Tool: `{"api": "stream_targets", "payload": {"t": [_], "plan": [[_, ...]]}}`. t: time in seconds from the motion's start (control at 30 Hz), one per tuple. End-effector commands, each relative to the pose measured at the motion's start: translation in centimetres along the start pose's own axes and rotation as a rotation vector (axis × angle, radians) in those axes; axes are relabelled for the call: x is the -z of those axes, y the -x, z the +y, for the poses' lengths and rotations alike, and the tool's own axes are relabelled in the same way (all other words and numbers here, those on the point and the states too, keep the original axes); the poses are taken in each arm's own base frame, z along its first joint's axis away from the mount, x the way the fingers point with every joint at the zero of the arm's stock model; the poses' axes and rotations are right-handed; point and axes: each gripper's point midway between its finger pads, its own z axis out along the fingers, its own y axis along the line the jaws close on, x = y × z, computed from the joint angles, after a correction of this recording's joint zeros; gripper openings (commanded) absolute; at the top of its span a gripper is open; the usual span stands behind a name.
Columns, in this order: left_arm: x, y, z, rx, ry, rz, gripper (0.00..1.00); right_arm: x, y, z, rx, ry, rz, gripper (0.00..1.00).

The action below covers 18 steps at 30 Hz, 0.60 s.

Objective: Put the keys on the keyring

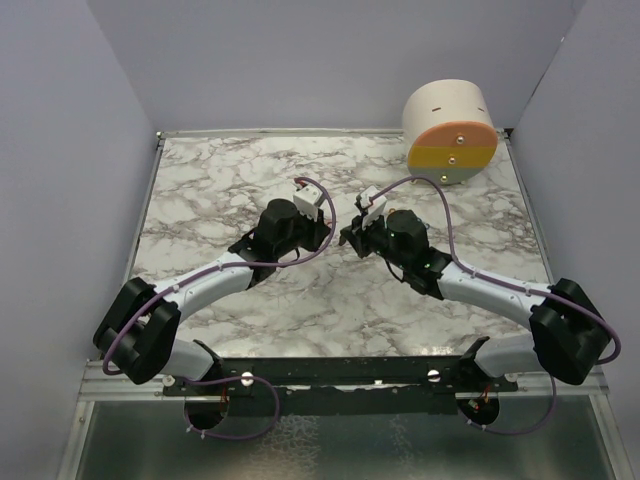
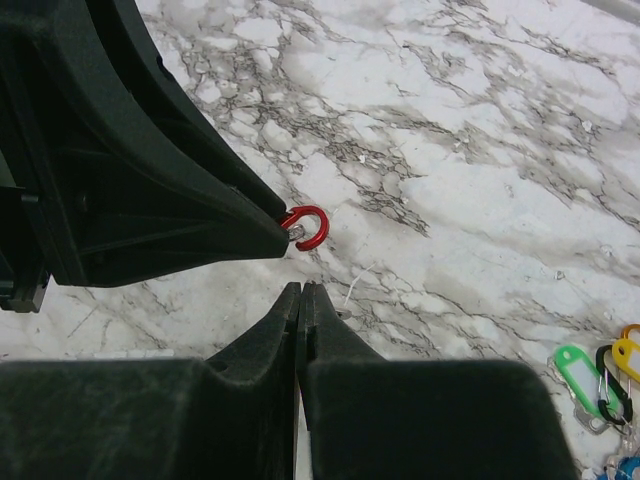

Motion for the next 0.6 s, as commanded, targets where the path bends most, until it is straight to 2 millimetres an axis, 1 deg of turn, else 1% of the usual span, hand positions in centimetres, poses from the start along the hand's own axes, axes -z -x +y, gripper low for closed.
{"api": "stream_targets", "payload": {"t": [0.0,0.23,0.57], "plan": [[0.35,1.08,-1.1,0.0,-0.062,-0.033,0.0,-0.37,0.99,0.81,-0.013,0.034,-0.045,0.01],[0.24,0.87,-1.46,0.0,-0.082,-0.027,0.0,-0.51,1.02,1.2,-0.029,0.051,-0.049,0.01],[0.42,1.33,-1.8,0.002,-0.098,-0.04,0.0,-0.9,0.85,1.5,-0.049,0.064,-0.041,0.01]]}}
